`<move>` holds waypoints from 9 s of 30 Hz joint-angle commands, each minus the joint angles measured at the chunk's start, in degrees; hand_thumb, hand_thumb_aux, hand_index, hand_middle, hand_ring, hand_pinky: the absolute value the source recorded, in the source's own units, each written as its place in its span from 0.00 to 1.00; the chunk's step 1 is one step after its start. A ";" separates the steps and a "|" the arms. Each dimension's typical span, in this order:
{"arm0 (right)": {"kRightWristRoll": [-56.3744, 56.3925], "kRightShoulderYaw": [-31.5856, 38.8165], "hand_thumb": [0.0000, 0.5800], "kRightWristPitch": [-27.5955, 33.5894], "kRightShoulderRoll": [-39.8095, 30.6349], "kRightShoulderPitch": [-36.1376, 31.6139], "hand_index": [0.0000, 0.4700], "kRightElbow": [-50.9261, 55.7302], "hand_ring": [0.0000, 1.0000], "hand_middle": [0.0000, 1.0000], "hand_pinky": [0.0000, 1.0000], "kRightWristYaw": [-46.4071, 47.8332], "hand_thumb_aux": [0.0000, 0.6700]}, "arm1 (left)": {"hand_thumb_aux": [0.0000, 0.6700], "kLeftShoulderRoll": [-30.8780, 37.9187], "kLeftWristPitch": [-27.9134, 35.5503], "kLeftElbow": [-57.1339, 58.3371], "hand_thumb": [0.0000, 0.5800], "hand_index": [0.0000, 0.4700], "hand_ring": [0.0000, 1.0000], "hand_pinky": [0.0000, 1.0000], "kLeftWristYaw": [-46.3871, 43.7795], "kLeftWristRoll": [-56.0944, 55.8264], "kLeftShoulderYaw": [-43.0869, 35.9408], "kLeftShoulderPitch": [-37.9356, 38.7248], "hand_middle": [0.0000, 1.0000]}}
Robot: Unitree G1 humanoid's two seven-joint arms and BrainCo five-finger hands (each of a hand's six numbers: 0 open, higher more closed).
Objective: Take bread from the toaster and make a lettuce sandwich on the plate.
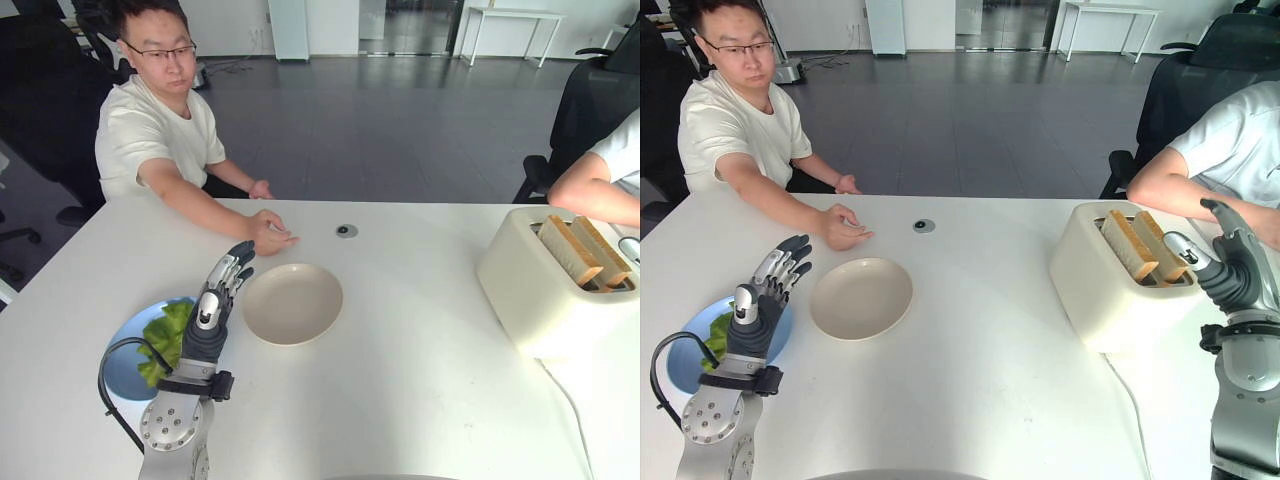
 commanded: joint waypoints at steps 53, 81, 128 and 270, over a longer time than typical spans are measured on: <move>26.13 37.59 1.00 30.02 24.03 -41.64 1.00 3.77 0.00 0.00 0.00 4.74 1.00 | 0.00 -1.21 -1.94 1.68 0.00 0.00 0.00 0.00 1.38 2.48 -1.84 -3.56 0.00; -1.94 53.66 0.00 -3.41 40.57 -40.34 0.00 32.14 0.00 0.00 0.00 -11.03 0.00 | 0.00 1.45 -1.09 3.42 0.00 0.00 0.00 0.00 0.66 1.49 0.87 -7.98 0.00; 15.00 29.38 0.00 3.16 31.98 2.85 0.00 -17.51 0.00 0.00 0.00 -5.03 0.00 | 1.00 44.02 -3.09 35.40 1.00 1.00 0.00 0.00 11.96 46.57 3.21 -6.53 0.00; -13.53 68.80 1.00 -0.87 31.74 -30.98 1.00 35.83 1.00 1.00 1.00 11.64 1.00 | 1.00 26.34 6.19 31.95 1.00 1.00 1.00 1.00 -13.93 48.00 -25.46 -25.27 1.00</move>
